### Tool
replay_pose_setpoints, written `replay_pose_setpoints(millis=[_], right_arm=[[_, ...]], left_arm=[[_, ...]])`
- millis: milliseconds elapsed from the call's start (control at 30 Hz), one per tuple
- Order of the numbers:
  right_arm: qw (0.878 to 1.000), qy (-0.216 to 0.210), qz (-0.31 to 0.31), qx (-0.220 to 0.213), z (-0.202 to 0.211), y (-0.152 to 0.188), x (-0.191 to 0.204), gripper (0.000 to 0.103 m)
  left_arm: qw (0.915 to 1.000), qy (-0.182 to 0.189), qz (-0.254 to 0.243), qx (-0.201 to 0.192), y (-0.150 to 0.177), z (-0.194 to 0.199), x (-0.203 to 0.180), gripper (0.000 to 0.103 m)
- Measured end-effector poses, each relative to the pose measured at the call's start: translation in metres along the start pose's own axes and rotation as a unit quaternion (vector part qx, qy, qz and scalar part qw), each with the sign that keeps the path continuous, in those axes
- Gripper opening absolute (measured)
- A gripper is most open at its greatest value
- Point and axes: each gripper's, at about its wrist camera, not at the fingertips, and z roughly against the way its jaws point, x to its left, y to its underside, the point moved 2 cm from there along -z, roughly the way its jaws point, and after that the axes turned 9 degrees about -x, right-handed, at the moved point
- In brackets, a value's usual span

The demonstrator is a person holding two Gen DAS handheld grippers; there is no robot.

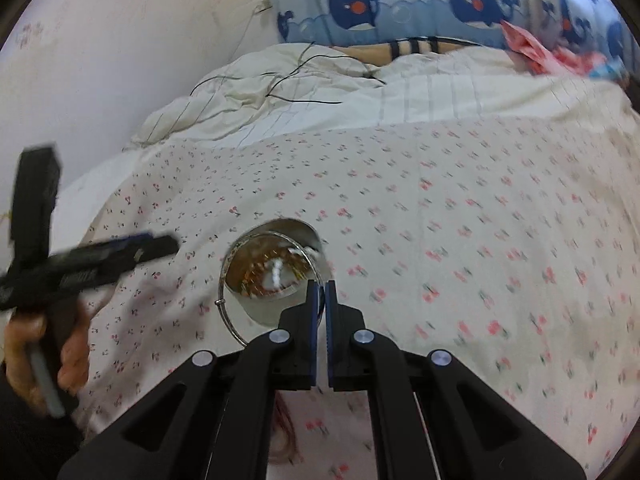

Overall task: Organize jewelry
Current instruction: 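Drop the amber bracelet and silver bangle into the tin, opening both grippers, then grasp a brown cord bracelet from the dish with the left gripper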

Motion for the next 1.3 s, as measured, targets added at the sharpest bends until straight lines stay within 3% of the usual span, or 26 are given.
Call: replay_pose_setpoints(millis=[100,233,767,833,867,900,1033,1133,1300], right_arm=[[1.0,0.011,0.015,0.01,-0.026,-0.01,0.012,0.004],[0.999,0.025,0.032,0.025,-0.052,-0.015,0.022,0.004],[0.995,0.05,0.055,0.063,-0.082,-0.004,0.026,0.007],[0.996,0.053,0.05,0.051,-0.075,-0.006,0.024,0.012],[0.997,0.049,0.045,0.041,-0.069,-0.007,0.022,0.026],[0.997,0.048,0.042,0.033,-0.062,-0.009,0.02,0.03],[0.999,0.03,0.038,0.02,-0.02,-0.001,0.01,0.031],[0.999,0.002,0.033,0.039,0.008,0.029,-0.005,0.031],[0.997,-0.007,0.001,0.08,0.003,0.055,-0.027,0.031]], left_arm=[[0.9993,-0.031,0.019,0.003,0.007,-0.005,0.019,0.075],[0.9983,-0.027,0.051,0.0,0.003,-0.005,0.033,0.075],[0.9974,-0.06,-0.028,-0.029,0.0,0.002,0.007,0.083],[0.9973,-0.059,-0.034,-0.027,0.001,0.001,0.006,0.084],[0.9973,-0.058,-0.036,-0.026,0.001,0.001,0.005,0.084],[0.9973,-0.058,-0.038,-0.024,0.002,0.0,0.004,0.084],[0.9972,-0.057,-0.044,-0.016,0.005,-0.002,0.001,0.085],[0.9975,-0.049,-0.051,-0.003,0.008,-0.006,-0.003,0.085],[0.9959,-0.002,-0.086,0.028,0.021,-0.014,-0.025,0.085]])
